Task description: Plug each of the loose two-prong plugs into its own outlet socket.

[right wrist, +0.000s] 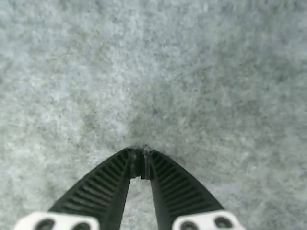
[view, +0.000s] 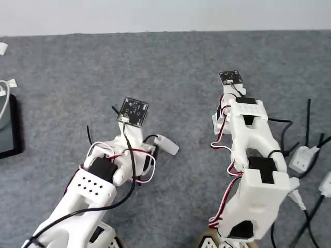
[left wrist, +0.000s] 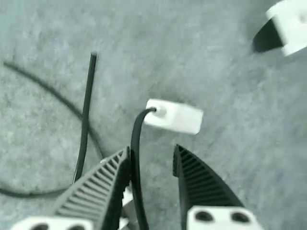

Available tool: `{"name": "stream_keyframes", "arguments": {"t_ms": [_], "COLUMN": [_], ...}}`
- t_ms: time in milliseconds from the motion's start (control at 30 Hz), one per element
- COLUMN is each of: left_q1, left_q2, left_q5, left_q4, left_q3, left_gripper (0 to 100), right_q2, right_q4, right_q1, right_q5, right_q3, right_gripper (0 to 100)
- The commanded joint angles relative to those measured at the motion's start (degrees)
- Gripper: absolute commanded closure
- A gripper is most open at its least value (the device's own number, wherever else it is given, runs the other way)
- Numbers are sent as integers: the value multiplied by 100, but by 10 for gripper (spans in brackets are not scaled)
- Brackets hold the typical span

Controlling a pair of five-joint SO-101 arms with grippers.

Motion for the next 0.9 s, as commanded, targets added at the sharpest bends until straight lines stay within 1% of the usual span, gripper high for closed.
{"name": "stream_keyframes", "arguments": {"t_ms": [0, 67, 167, 233, 367, 500, 667, 700, 733, 867], "left_q1": [44, 44, 88, 79, 44, 44, 79, 79, 79, 53], "left_q2": [18, 18, 26, 35, 492, 967, 1099, 1099, 1116, 1090], "left_q5": [79, 79, 88, 220, 360, 360, 299, 132, -246, -2629], "left_q4": [-633, -941, -1160, -1424, -1846, -1846, -1679, -1679, -1679, -1688], "left_q3": [-374, -286, -198, -180, -242, -180, 92, 207, 295, 629], "left_gripper": [866, 848, 803, 781, 769, 772, 772, 772, 772, 772], "right_q2": [-295, -295, -295, -295, -295, -295, -295, -295, -295, -295], "right_q4": [-180, -180, -180, -180, -180, -180, -180, -180, -180, -180], "right_q1": [-31, -31, -31, -31, -31, -31, -40, -40, -40, -40], "right_q5": [9, 9, 9, 9, 9, 9, 9, 9, 9, 18], "right_q3": [-62, -62, -62, -62, -62, -62, -62, -62, -62, -62], "right_gripper": [989, 989, 989, 989, 989, 989, 989, 989, 989, 989]}}
